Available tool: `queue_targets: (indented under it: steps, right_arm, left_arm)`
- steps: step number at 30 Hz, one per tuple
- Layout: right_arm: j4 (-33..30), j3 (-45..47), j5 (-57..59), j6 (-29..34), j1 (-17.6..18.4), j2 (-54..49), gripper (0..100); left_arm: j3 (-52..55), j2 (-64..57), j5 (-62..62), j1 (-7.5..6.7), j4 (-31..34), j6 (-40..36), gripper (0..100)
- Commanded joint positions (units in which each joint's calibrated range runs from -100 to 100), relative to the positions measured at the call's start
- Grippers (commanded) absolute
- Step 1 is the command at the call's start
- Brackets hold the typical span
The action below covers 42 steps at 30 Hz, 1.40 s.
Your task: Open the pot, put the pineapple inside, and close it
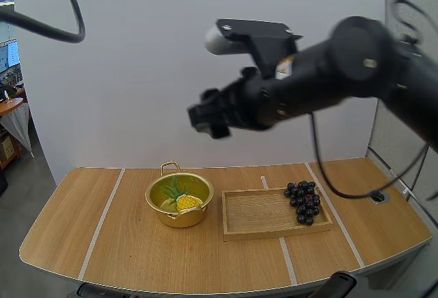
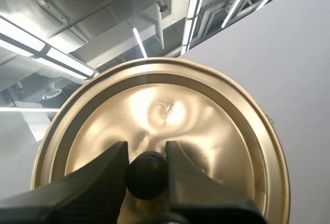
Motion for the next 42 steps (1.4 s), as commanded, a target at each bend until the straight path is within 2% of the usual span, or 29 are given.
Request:
queue_targets:
  steps: [1, 8, 19, 28, 30, 31, 32, 34, 39, 42]
  right_arm:
    - [-5.4, 0.5, 19.0, 0.0, -0.2, -7.3, 100]
    - [-5.7, 1.2, 21.2, 0.0, -0.2, -13.1, 100]
    - [-5.7, 13.1, 21.2, 0.0, -0.2, -28.3, 100]
    - [-6.6, 16.9, 21.2, 0.0, -0.2, -36.0, 99]
    - [-5.1, 17.2, 21.2, 0.0, -0.8, -36.9, 60]
    - [-4.5, 17.2, 21.2, 0.0, -1.1, -37.2, 46]
    - [-3.7, 17.2, 21.2, 0.0, -1.5, -37.4, 27]
    - [-3.3, 17.2, 21.2, 0.0, -2.2, -37.8, 0]
    - [-4.2, 17.2, 21.2, 0.0, -2.8, -37.8, 0]
    - [-2.7, 17.2, 21.2, 0.0, -2.8, -37.8, 0]
  left_arm:
    - [-0.4, -0.2, -1.7, -0.21, 0.4, -0.6, 0]
    - [-0.4, -0.2, -1.7, -0.21, 0.4, -0.6, 0]
    - [-0.4, -0.2, -1.7, -0.21, 0.4, -0.6, 0]
    - [-0.4, -0.2, -1.7, -0.21, 0.4, -0.6, 0]
    - [-0.4, -0.2, -1.7, -0.21, 0.4, -0.6, 0]
    - [-0.4, -0.2, -1.7, -0.21, 0.4, -0.6, 0]
    - [-0.4, -0.2, -1.7, -0.21, 0.4, -0.6, 0]
    - [-0.4, -0.2, -1.7, -0.21, 0.4, -0.6, 0]
    - [-0.4, -0.2, -1.7, -0.21, 0.4, -0.6, 0]
    - [-0.4, -0.2, -1.7, -0.21, 0.4, -0.6, 0]
